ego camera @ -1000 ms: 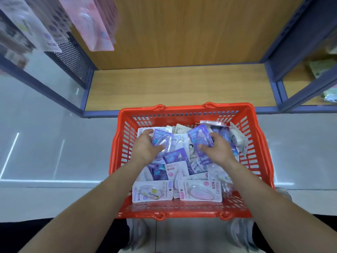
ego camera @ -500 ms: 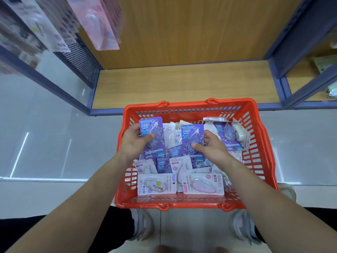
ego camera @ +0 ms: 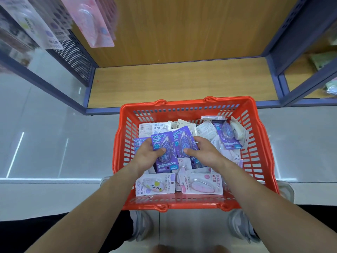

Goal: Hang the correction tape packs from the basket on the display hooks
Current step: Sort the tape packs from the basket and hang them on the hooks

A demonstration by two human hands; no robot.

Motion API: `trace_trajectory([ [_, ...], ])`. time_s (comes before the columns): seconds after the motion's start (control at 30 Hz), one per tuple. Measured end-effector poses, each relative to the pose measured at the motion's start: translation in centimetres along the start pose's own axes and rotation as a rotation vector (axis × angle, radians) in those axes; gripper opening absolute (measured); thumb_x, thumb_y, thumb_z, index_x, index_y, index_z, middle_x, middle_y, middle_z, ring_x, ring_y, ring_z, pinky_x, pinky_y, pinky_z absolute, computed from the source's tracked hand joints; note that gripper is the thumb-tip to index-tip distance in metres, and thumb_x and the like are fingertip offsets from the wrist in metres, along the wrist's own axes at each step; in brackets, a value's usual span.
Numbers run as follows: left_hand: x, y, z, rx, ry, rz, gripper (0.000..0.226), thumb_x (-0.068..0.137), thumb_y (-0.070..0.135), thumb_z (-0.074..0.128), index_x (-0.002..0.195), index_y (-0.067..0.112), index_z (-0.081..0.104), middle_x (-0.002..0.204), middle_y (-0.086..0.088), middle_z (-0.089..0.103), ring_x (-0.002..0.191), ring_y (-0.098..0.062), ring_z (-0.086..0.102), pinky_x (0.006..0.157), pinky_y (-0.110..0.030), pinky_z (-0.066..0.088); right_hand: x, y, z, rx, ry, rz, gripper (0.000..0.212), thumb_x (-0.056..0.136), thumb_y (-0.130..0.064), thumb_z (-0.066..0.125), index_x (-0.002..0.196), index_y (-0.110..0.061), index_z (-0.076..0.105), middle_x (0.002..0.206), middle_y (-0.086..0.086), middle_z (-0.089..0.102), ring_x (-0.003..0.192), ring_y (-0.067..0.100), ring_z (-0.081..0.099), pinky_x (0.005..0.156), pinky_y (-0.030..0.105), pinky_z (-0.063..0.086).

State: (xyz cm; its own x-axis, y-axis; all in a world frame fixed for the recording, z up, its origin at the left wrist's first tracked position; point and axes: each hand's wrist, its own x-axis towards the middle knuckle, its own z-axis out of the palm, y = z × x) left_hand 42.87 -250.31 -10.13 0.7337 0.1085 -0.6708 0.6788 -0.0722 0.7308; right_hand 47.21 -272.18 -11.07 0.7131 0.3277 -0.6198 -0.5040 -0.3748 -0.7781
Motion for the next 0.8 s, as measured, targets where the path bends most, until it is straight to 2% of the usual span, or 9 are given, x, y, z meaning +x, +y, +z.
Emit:
trace_trajectory([
  [0.07,0.2,0.3,0.1,-0.021,-0.012,-0.01,0.031,0.096,0.012,0.07,0.124,0.011,0.056,0.119,-0.008,0.074,0.104,-0.024,0.074,0.091,-0.048,0.06,0.1,-0.3,0.1,0.014,0.029,-0.016,0.026,0.094,-0.018,0.073,0.118,-0.02,0.063,0.11,-0.003,0.075,0.101,0.012,0.072,0.099,0.043,0.055],
  [0.13,0.3,1.3,-0.1,-0.044,0.007,0.028,0.023,0.097,0.012,0.069,0.118,0.015,0.06,0.114,-0.007,0.076,0.096,-0.02,0.076,0.078,-0.037,0.062,0.1,-1.3,-0.3,0.073,0.074,-0.049,0.026,0.096,-0.018,0.07,0.121,-0.02,0.062,0.112,-0.004,0.074,0.1,0.009,0.072,0.095,0.037,0.055],
  [0.2,0.3,3.0,-0.4,-0.082,0.023,0.076,0.017,0.097,0.011,0.067,0.111,0.019,0.063,0.104,-0.006,0.078,0.088,-0.018,0.076,0.069,-0.031,0.058,0.1,-2.8,-1.3,0.139,0.124,-0.082,0.042,0.093,-0.032,0.073,0.13,-0.02,0.058,0.123,-0.002,0.071,0.111,0.011,0.068,0.098,0.035,0.052],
  [0.27,0.2,4.8,-0.6,-0.126,0.001,0.113,0.016,0.098,0.009,0.065,0.113,0.014,0.065,0.096,-0.004,0.078,0.083,-0.02,0.076,0.071,-0.033,0.057,0.3,-3.8,-2.5,0.178,0.15,-0.114,0.064,0.082,-0.046,0.077,0.137,-0.022,0.055,0.131,0.0,0.067,0.126,0.022,0.061,0.108,0.047,0.047],
  [0.37,-0.5,6.8,-0.6,-0.185,-0.053,0.135,0.022,0.099,0.008,0.062,0.12,0.01,0.066,0.102,-0.007,0.078,0.088,-0.023,0.075,0.078,-0.037,0.059,0.1,-5.3,-4.0,0.263,0.183,-0.142,0.049,0.084,-0.036,0.079,0.127,-0.02,0.061,0.122,0.004,0.072,0.118,0.028,0.067,0.106,0.054,0.049],
  [0.47,-1.8,7.9,0.2,-0.239,-0.092,0.148,0.024,0.099,0.008,0.062,0.123,0.006,0.068,0.114,-0.015,0.075,0.1,-0.029,0.071,0.091,-0.044,0.056,-0.6,-6.7,-4.6,0.356,0.18,-0.147,0.025,0.095,-0.014,0.07,0.119,-0.016,0.064,0.117,0.011,0.074,0.11,0.032,0.071,0.103,0.058,0.051],
  [0.57,-3.3,9.7,0.9,-0.32,-0.12,0.186,0.028,0.099,0.005,0.059,0.125,-0.002,0.066,0.121,-0.022,0.071,0.104,-0.031,0.069,0.098,-0.047,0.054,-1.7,-8.5,-4.7,0.342,0.142,-0.179,0.029,0.095,-0.006,0.068,0.123,-0.015,0.062,0.116,0.011,0.075,0.11,0.033,0.071,0.101,0.059,0.052],
  [0.73,-7.5,14.6,1.3,-0.443,-0.13,0.249,0.022,0.1,0.009,0.058,0.115,-0.004,0.066,0.1,-0.016,0.077,0.084,-0.025,0.076,0.072,-0.038,0.062,-6.5,-12.7,-4.5,0.268,0.055,-0.268,0.03,0.096,-0.007,0.067,0.123,-0.019,0.062,0.115,0.008,0.076,0.108,0.034,0.071,0.099,0.06,0.053],
  [0.8,-9.7,15.8,1.4,-0.429,-0.138,0.277,0.027,0.099,0.013,0.06,0.117,-0.005,0.066,0.106,-0.02,0.076,0.089,-0.029,0.076,0.075,-0.041,0.062,-9.1,-14.0,-4.4,0.271,0.021,-0.31,0.029,0.098,-0.01,0.065,0.126,-0.017,0.06,0.117,0.009,0.075,0.109,0.033,0.071,0.099,0.059,0.053],
])
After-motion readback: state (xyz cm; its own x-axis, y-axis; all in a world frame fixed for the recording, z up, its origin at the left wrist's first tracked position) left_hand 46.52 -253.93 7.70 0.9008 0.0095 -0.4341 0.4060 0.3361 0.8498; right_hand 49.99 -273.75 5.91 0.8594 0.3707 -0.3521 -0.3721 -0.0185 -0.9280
